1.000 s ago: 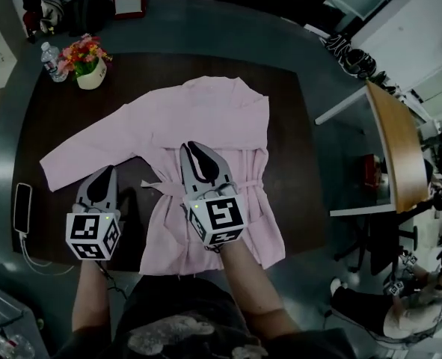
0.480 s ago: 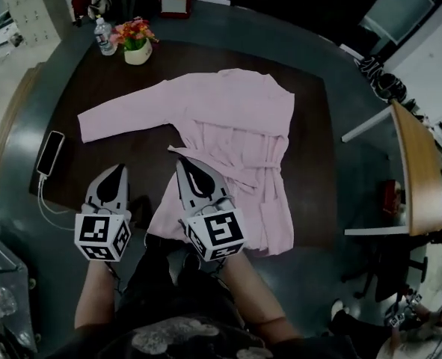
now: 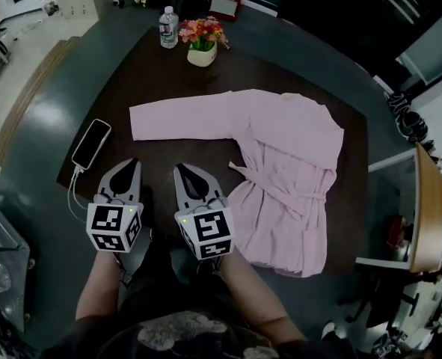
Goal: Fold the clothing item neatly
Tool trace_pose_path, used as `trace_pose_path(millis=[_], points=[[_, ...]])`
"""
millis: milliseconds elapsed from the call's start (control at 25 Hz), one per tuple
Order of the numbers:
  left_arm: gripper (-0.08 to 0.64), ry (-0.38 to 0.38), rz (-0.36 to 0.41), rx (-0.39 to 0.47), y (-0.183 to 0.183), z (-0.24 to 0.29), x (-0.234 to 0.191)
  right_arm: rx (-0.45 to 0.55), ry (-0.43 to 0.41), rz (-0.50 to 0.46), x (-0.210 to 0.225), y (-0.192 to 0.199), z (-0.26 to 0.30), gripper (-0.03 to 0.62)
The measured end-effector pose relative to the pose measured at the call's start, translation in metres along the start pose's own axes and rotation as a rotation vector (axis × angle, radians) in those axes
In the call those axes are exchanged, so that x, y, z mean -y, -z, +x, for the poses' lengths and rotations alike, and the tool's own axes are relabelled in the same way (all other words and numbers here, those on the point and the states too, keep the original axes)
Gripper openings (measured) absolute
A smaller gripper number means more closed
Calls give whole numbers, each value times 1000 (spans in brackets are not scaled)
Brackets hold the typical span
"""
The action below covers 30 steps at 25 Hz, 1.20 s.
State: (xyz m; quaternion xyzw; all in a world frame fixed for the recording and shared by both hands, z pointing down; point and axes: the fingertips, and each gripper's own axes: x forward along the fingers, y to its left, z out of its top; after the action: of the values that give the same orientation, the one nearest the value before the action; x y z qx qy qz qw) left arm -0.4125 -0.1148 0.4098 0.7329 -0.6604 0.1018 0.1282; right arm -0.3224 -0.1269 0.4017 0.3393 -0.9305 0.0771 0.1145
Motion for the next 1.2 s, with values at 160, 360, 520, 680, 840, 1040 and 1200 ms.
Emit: trace_pose_path(millis=[160, 360, 520, 680, 840, 1040, 1200], points=[[9, -13, 29, -21, 7, 20, -69, -86, -6, -42, -35, 14, 76, -8], [9, 6, 15, -40, 11, 41, -126, -189, 42, -81, -47, 41, 151, -5], [9, 21, -25, -73, 23, 52, -148, -293, 51, -128, -51, 68, 193, -4], [9, 62, -39, -103, 33, 60, -151, -394, 51, -104, -48, 91, 220, 54], [9, 88, -56, -117, 38, 65, -151, -461, 76, -123, -44, 106, 235, 63], [9, 102, -63, -123, 39, 69, -152, -509, 94, -162, -41, 117, 244, 66], [9, 101, -67, -129, 40, 70, -153, -531, 85, -152, -41, 119, 244, 55]])
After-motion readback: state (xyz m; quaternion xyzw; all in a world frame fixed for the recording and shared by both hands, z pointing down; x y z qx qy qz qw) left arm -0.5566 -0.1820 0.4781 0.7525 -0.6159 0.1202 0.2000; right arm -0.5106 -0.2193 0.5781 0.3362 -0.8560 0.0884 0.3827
